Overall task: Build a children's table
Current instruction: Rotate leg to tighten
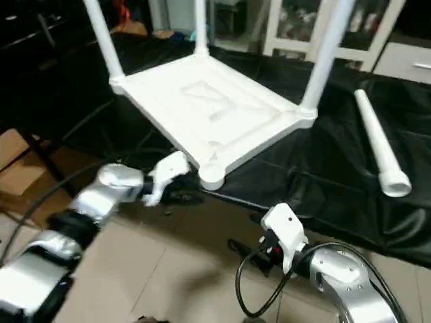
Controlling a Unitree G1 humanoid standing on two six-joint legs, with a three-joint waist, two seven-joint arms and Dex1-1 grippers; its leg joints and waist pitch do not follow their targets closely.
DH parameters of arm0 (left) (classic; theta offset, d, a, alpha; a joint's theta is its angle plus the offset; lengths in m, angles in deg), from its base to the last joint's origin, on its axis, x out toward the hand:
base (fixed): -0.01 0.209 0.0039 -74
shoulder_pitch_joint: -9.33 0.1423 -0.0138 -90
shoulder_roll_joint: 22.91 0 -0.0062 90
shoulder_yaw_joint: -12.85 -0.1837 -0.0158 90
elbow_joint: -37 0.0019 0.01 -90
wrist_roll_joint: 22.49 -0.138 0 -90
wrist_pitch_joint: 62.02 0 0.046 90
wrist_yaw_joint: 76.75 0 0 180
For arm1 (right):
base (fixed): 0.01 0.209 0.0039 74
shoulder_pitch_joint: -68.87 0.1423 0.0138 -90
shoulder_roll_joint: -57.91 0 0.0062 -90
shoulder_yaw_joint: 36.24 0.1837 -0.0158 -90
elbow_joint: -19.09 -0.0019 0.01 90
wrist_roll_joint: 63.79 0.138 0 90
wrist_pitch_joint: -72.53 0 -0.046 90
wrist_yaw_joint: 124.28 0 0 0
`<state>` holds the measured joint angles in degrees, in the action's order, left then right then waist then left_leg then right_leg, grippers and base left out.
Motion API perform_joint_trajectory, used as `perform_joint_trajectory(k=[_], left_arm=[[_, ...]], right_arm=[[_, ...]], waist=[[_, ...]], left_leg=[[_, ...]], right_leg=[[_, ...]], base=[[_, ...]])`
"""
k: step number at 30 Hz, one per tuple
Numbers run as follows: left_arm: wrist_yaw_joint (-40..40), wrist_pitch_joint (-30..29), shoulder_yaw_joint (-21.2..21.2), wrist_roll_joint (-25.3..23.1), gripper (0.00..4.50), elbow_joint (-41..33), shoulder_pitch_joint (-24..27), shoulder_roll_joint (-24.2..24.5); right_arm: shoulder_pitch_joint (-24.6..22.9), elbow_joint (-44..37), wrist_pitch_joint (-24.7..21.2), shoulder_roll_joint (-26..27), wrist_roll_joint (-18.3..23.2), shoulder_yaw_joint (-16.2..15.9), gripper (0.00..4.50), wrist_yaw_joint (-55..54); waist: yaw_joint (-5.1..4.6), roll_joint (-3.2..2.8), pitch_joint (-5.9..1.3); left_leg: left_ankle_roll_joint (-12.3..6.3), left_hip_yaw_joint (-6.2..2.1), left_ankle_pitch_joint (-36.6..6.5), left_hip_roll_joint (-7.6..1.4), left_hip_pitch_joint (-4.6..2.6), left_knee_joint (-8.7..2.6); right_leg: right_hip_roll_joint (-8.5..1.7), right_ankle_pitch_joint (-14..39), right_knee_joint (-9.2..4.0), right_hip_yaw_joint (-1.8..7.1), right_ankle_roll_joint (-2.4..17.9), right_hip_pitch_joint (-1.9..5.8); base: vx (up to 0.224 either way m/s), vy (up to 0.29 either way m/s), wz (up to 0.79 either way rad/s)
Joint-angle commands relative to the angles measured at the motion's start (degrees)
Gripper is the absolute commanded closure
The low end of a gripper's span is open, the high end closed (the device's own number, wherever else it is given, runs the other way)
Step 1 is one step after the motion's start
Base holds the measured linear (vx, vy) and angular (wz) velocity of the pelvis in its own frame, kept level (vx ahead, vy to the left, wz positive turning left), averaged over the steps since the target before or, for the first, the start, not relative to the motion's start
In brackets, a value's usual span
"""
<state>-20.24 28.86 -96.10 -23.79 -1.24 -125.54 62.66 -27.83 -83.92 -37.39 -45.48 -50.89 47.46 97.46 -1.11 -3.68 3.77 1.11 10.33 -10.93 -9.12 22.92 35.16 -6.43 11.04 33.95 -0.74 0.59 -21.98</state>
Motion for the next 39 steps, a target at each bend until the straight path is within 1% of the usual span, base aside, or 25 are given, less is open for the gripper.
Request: perform_joint_trajectory(k=[1,5,7,9,14,16,17,18,19,20,21,22,24,25,27,29,30,31,32,33,34,35,36,37,39], left_arm=[[-4.26,1.34,2.16,-0.17,2.79,2.48,-2.85,-1.37],[-8.07,2.15,4.06,0.66,2.79,5.31,-5.24,-3.99],[-14.4,5.12,6.29,1.5,2.79,9.63,-7.95,-7.15],[-17.8,6.85,8.99,3.52,2.79,12.13,-9.61,-9.5],[-28.15,12.45,18.12,9.86,2.79,13.82,-11.87,-14.27],[-30.68,11.67,19.98,11.02,2.79,13.16,-11.56,-14.15],[-30.55,10.85,20.56,11.58,2.79,12.89,-11.39,-14.01],[-30.62,10.76,20.97,11.89,2.79,11.8,-10.7,-13.66],[-31.52,8.64,20.6,11.19,2.79,7.5,-7.86,-12.14],[-31.68,8.29,20.54,11.06,2.79,6.79,-7.38,-11.89],[-31.99,7.68,20.42,10.77,2.79,5.6,-6.55,-11.44],[-31.99,7.39,21.29,11.2,2.79,2.37,-4.41,-10.84],[-32.12,4.92,22.94,12.12,2.79,-6.99,1.26,-9.25],[-33.6,3.11,23.58,11.83,2.79,-14.48,6.31,-7.85],[-33.85,2.15,23.99,12.58,2.79,-19.96,10.26,-7.08],[-35.23,0.53,24.96,13.72,2.79,-27.12,15.9,-7.03],[-36.23,0.25,25.29,13.61,2.79,-28.83,17.3,-7.21],[-37.78,-0.87,25.49,13.7,2.79,-31.36,19.14,-7.58],[-38.91,-0.67,25.1,12.85,2.79,-33.45,20.84,-7.92],[-39.35,-1.08,24.72,12.41,2.79,-34.8,21.78,-8.15],[-39.88,-1.77,24.11,11.78,2.79,-36.7,23.03,-8.46],[-40.81,-2.84,23.92,11.45,2.79,-38.37,23.9,-8.92],[-41.42,-4.21,23.78,11.73,2.79,-39.76,24.64,-9.46],[-41.63,-5.29,23.61,12.14,2.79,-40.72,25.16,-9.83],[-41.95,-6.48,22.92,11.7,2.79,-42.38,25.93,-9.5]], right_arm=[[0.15,-1.13,-0.73,-0.13,0.27,0.19,0.6,-0.28],[-0.16,-1.09,-0.62,-0.13,0.3,0.35,0.6,-0.36],[-0.3,-1.03,-0.51,0.17,0.21,0.27,0.6,-0.68],[-0.21,-0.91,-0.37,0.46,0.12,0.18,0.6,-0.97],[0.44,-0.19,1.19,2.06,-1.14,0.26,0.6,-3.36],[0.89,-0.02,2.32,3.5,-2.22,1.33,0.6,-6.44],[1.07,0.01,2.89,4.08,-2.63,1.84,0.6,-7.7],[1.34,-0.18,3.23,5.08,-2.77,2.74,0.6,-9.51],[2.51,-2.13,-0.59,8.48,-0.32,6.49,0.6,-14.65],[2.7,-2.46,-1.25,9.04,0.11,7.1,0.6,-15.49],[3.05,-3.09,-2.57,10.08,0.94,8.23,0.6,-17.01],[3.67,-4.39,-3.63,11.82,1.61,9.96,0.6,-19.83],[5.24,-6.54,-4.97,13.72,1.11,11.95,0.6,-24.12],[6.48,-7.52,-5.76,14.59,0.2,12.54,0.6,-26.51],[7.23,-7.67,-5.16,15.15,-0.55,12.4,0.6,-27.64],[7.94,-7.04,-4.13,16.54,-0.74,11.63,0.6,-28.46],[8.06,-6.76,-3.93,17.11,-0.42,11.3,0.6,-28.37],[8.18,-6.53,-4.31,18.07,0.17,11.0,0.6,-28.44],[8.41,-5.96,-4.61,18.79,0.51,10.54,0.6,-28.39],[8.59,-5.62,-4.81,19.01,0.56,10.27,0.6,-28.31],[8.83,-5.21,-5.16,19.23,0.52,9.92,0.6,-28.27],[9.3,-4.65,-5.41,19.31,0.61,9.92,0.6,-28.5],[9.91,-3.8,-5.59,19.3,0.78,10.12,0.6,-28.64],[10.39,-3.11,-5.72,19.28,0.94,10.34,0.6,-28.71],[10.88,-2.41,-5.89,19.26,1.03,10.6,0.6,-28.86]], waist=[[0.13,1.17,-4.03],[0.26,1.09,-4.51],[0.37,1.1,-4.57],[0.55,1.2,-4.41],[0.46,1.4,-4.2],[0.13,0.75,-4.17],[-0.16,1.09,-4.06],[-0.18,0.91,-4.28],[-0.15,0.86,-4.49],[-0.25,0.83,-4.43],[-0.45,0.86,-4.48],[-0.1,0.44,-4.68],[-0.09,0.12,-4.83],[-0.1,-0.16,-4.97],[-0.13,-0.31,-5.16],[-0.01,-0.48,-4.93],[-0.09,-0.75,-4.56],[-0.25,-0.77,-4.04],[-0.37,-0.31,-3.88],[-0.78,-0.48,-2.58],[-1.43,0.04,-1.85],[-1.37,-0.61,-1.64],[-1.64,-0.16,-0.66],[-1.62,-0.78,-0.69],[-1.7,-0.89,-0.62]], left_leg=[[-5.25,-1.19,-14.06,-3.28,-1.48,-5.21],[-8.71,-1.25,-6.68,-3.15,-1.1,-4.39],[-10.21,-1.16,-5.48,-3.06,-1.14,-4.07],[-10.98,-1.17,-5.69,-3.22,-1.1,-4.12],[-9.84,-1.06,-9.3,-3.27,-1.16,-4.37],[-9.08,-1.24,-10.85,-3.18,-1.09,-4.57],[-8.49,-1.18,-11.37,-3.11,-1.0,-4.74],[-8.28,-1.16,-11.74,-3.03,-1.12,-4.71],[-7.91,-1.14,-12.03,-3.04,-1.3,-4.65],[-8.15,-1.17,-11.33,-3.2,-1.31,-4.83],[-8.34,-1.23,-10.32,-2.94,-0.84,-4.8],[-8.41,-1.19,-9.08,-3.14,-1.47,-4.7],[-8.84,-1.12,-6.32,-3.15,-1.35,-4.63],[-9.27,-1.13,-4.87,-3.1,-1.41,-4.45],[-9.67,-1.12,-3.22,-3.29,-1.5,-4.34],[-9.05,-0.85,-6.23,-3.27,-1.83,-4.6],[-6.69,-0.74,-15.62,-3.52,-2.79,-5.36],[-3.39,-0.58,-25.94,-3.42,-4.57,-5.91],[-2.1,-0.63,-30.17,-3.49,-5.45,-6.04],[-0.02,-0.4,-37.63,-3.03,-6.66,-5.99],[4.11,0.05,-44.37,-3.22,-11.59,-4.98],[6.64,0.61,-46.64,-4.16,-14.18,-5.06],[8.27,-0.04,-50.59,-5.94,-13.04,-7.3],[8.22,-0.31,-52.78,-7.39,-11.31,-10.0],[6.26,0.68,-53.84,-8.5,-11.45,-11.44]], right_leg=[[-1.68,6.37,-3.96,0.74,12.28,1.33],[-1.74,-4.51,-2.87,0.33,14.43,1.97],[-1.85,-6.1,-2.8,0.22,14.86,2.02],[-2.0,-4.76,-2.98,0.15,15.23,2.13],[-1.89,1.34,-3.59,0.08,14.69,2.1],[-1.82,2.97,-3.73,-0.01,13.8,2.12],[-1.69,4.21,-3.92,-0.06,13.23,1.99],[-1.66,4.93,-3.97,-0.07,13.02,2.07],[-1.67,5.62,-3.99,-0.02,12.77,2.01],[-1.68,4.7,-3.83,0.1,13.28,2.01],[-1.51,4.61,-3.7,-0.13,12.92,2.13],[-1.47,3.37,-3.66,-0.04,12.89,1.94],[-1.25,-0.2,-3.2,-0.15,13.31,1.95],[-1.15,-1.95,-3.01,-0.24,13.22,1.93],[-1.19,-3.87,-2.71,-0.37,13.23,2.07],[-1.12,-0.54,-3.05,-0.37,12.88,1.97],[-0.98,8.7,-3.74,-0.58,12.02,2.15],[-0.38,19.17,-4.84,-0.97,10.39,1.54],[-0.12,22.43,-5.19,-1.17,10.04,1.39],[0.36,31.37,-6.44,-1.66,8.06,0.8],[2.27,35.25,-7.03,-2.23,6.42,-1.85],[3.45,33.87,-6.84,-1.98,5.72,-3.42],[3.73,27.06,-3.45,-3.85,3.63,-2.41],[2.65,22.38,-0.51,-4.44,2.23,-0.27],[1.14,17.98,1.72,-4.91,3.36,0.6]], base=[[0.062,0.002,0.03],[0.03,0.001,0.01],[0.0,0.0,0.0],[0.0,0.0,0.0],[0.0,0.0,0.0],[0.0,0.0,0.0],[0.0,0.0,0.0],[0.0,0.0,0.0],[0.0,0.0,0.0],[0.0,0.0,0.0],[0.0,0.0,0.0],[0.0,0.0,0.0],[0.0,0.0,0.0],[0.0,0.0,0.0],[0.0,0.0,0.0],[0.0,0.0,0.0],[0.0,0.0,0.0],[0.0,0.0,0.0],[0.0,0.0,0.0],[0.0,0.0,0.0],[0.0,0.0,0.0],[0.0,0.0,0.0],[0.05,0.016,-0.68],[0.045,0.017,-0.95],[0.057,-0.005,-0.93]])
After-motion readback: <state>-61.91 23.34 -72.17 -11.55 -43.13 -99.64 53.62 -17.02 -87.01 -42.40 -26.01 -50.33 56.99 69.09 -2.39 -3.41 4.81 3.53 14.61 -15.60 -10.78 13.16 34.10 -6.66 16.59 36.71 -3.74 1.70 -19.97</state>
